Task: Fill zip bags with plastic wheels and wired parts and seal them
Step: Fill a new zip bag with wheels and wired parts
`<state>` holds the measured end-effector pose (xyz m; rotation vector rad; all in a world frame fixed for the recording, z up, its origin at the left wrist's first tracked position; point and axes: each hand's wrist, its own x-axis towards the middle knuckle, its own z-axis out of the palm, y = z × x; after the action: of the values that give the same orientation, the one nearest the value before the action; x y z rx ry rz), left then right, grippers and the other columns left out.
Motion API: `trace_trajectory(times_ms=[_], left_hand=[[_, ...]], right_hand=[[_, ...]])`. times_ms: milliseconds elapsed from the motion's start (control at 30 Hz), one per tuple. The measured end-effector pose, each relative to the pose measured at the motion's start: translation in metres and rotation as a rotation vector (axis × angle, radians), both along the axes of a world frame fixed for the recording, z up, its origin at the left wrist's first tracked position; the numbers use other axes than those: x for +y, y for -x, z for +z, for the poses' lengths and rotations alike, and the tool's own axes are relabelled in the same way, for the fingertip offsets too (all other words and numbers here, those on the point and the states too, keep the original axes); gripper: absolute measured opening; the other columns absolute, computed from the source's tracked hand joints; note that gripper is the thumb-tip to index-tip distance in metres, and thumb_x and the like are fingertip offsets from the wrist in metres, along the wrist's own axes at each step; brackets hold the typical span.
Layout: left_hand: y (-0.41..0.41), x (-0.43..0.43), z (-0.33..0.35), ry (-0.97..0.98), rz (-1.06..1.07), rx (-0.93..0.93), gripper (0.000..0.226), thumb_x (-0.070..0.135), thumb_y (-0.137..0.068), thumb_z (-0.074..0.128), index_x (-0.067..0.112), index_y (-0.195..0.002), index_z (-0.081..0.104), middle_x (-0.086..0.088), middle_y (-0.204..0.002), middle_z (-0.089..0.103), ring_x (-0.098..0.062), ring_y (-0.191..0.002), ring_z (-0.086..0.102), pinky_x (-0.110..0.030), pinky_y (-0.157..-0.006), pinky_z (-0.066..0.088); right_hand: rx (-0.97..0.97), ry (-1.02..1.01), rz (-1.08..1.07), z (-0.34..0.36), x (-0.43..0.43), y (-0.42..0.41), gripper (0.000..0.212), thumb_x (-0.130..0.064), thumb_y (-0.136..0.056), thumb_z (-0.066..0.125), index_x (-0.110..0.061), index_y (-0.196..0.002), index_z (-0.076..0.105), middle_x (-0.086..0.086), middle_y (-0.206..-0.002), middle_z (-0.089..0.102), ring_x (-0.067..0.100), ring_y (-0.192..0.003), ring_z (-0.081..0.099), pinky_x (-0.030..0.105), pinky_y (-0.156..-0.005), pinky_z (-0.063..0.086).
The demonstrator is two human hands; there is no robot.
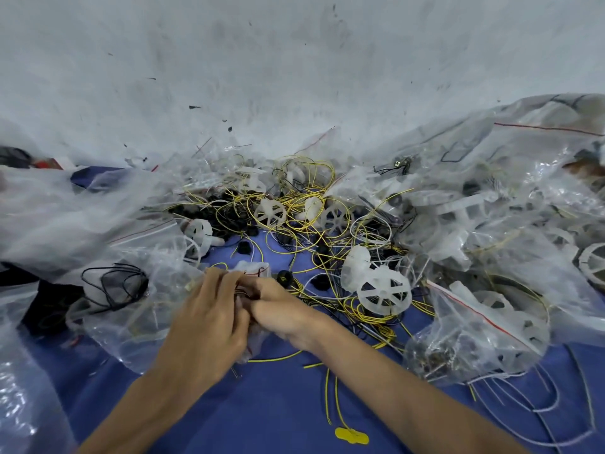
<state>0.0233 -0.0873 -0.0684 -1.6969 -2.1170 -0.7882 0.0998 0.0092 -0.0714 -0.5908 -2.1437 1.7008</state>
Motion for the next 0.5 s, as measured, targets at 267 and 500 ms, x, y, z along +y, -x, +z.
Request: trace_trajectory(times_ms=[267, 500], left_hand=[[-0.004, -0.001, -0.003, -0.055, 0.1, -0.182, 0.061, 0.011, -0.059, 0.056, 0.002, -0.119, 0.055, -0.014, -0.112, 0.059, -0.037, -0.104, 0.054, -0.047, -0.085, 0.046], [0.0, 0.0, -0.005, -0.069, 0.096, -0.252, 0.086, -0.016, -0.042, 0.076, -0.006, -0.123, 0.049, -0.021, -0.109, 0.052, -0.032, -0.1, 0.042, -0.032, -0.085, 0.031]], right_hand=[[0.125, -0.107, -0.098, -0.001, -0.005, 0.002, 0.029, 0.006, -0.091, 0.045, -0.003, -0.118, 0.053, 0.013, -0.112, 0.062, 0.017, -0.104, 0.056, 0.032, -0.097, 0.043], [0.084, -0.461, -0.045, -0.008, -0.011, -0.001, 0.03, 0.004, -0.09, 0.046, -0.002, -0.119, 0.055, 0.017, -0.115, 0.063, 0.028, -0.109, 0.056, 0.022, -0.085, 0.041]])
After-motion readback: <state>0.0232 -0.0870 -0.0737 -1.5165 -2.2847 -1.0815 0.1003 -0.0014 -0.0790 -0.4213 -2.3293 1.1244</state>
